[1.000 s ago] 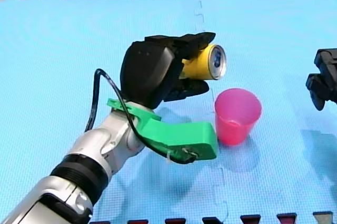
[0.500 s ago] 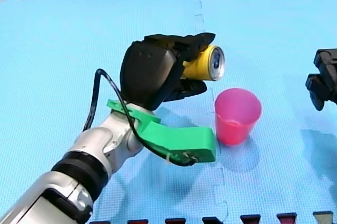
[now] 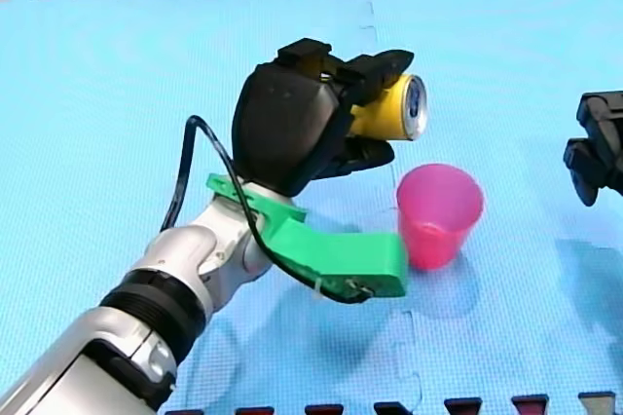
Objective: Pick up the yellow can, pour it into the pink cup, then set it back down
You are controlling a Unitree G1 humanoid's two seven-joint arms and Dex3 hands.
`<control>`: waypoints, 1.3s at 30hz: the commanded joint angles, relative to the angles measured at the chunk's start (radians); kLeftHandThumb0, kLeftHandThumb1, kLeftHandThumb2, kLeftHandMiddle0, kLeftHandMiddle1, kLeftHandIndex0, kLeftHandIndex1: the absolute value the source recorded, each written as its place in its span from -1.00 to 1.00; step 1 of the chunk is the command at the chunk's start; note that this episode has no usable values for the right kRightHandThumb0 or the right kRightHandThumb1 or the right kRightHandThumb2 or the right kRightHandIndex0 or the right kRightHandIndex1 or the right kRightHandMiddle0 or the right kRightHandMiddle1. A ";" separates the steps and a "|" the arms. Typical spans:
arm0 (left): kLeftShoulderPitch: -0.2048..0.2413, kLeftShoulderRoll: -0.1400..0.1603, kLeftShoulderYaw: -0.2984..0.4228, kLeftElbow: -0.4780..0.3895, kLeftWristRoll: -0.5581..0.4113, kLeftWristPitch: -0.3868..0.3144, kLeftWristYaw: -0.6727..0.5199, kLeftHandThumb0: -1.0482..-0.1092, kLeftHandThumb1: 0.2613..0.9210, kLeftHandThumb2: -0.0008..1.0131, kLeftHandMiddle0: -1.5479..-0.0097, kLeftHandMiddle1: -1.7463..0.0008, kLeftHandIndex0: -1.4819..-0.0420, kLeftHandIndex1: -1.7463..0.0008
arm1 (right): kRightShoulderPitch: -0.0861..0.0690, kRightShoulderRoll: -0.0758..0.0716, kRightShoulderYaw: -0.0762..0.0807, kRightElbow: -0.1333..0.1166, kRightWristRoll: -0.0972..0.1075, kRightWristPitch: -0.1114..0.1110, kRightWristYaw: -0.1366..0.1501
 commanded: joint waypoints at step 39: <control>-0.010 0.035 -0.043 0.008 0.043 0.062 0.095 0.54 0.79 -1.00 -0.04 -0.85 -0.71 0.98 | -0.007 -0.009 -0.008 -0.003 0.001 0.007 -0.001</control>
